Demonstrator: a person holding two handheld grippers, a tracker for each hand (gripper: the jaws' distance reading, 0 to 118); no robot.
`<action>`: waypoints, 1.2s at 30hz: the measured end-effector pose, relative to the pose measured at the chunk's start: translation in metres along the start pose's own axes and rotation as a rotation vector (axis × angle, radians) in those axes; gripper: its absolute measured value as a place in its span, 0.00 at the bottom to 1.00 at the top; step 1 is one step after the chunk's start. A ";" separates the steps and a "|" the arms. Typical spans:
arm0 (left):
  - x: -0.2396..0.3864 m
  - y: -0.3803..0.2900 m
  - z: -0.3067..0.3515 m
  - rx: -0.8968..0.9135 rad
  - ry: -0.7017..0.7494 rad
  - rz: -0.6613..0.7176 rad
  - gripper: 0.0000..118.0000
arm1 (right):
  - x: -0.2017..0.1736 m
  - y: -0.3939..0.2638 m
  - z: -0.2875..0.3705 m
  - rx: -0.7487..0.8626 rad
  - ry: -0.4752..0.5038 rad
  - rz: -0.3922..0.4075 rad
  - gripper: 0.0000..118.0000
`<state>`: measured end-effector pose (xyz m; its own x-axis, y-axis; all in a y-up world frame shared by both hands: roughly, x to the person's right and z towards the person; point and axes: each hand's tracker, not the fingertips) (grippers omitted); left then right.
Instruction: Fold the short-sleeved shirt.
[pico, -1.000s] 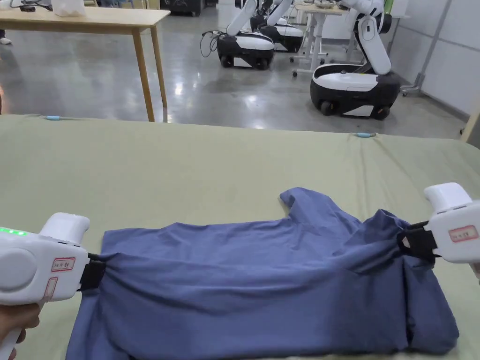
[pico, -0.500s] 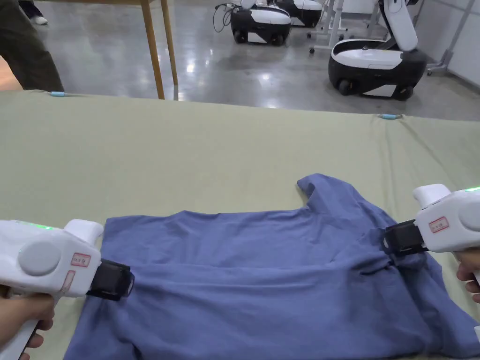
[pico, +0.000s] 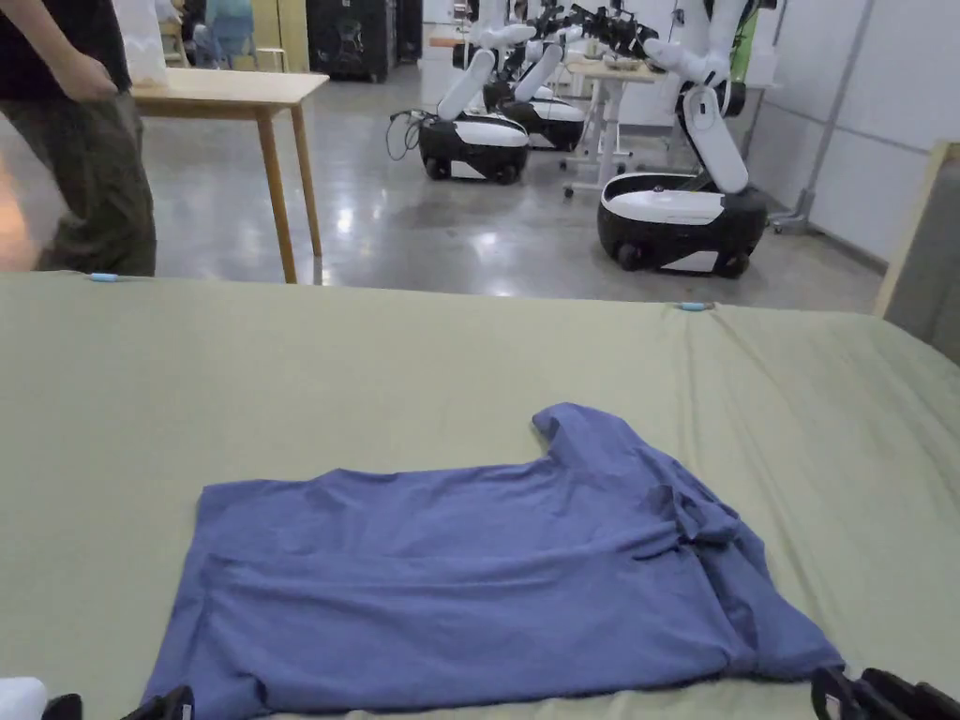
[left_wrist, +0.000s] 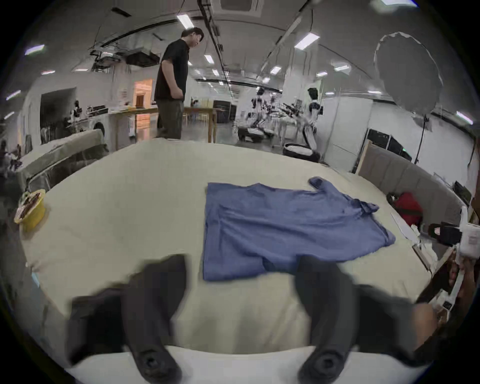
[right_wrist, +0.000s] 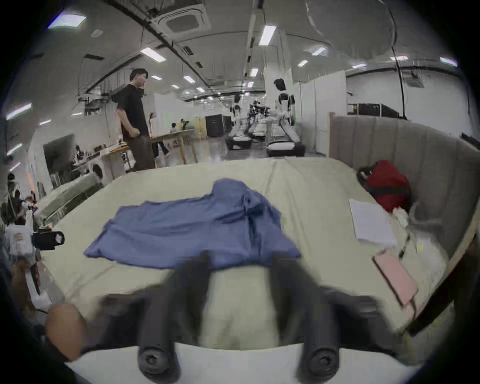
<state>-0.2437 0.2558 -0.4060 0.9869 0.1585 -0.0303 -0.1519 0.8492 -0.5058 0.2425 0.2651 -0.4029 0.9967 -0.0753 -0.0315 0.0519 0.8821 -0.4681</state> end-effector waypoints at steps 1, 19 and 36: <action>-0.005 -0.005 -0.005 -0.009 0.005 -0.011 0.10 | -0.001 -0.006 0.002 -0.005 -0.008 -0.014 0.03; -0.014 0.015 -0.158 -0.406 0.034 -0.176 0.82 | 0.011 0.011 0.008 0.013 0.035 -0.039 0.01; -0.033 0.023 -0.151 -0.418 -0.046 -0.164 0.08 | 0.091 0.025 -0.180 -0.355 0.038 0.249 0.96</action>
<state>-0.2716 0.1943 -0.5470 0.9912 0.0688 0.1132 0.0511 0.5902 -0.8057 0.3236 0.1964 -0.5759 0.9728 0.0965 -0.2107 -0.2209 0.6612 -0.7169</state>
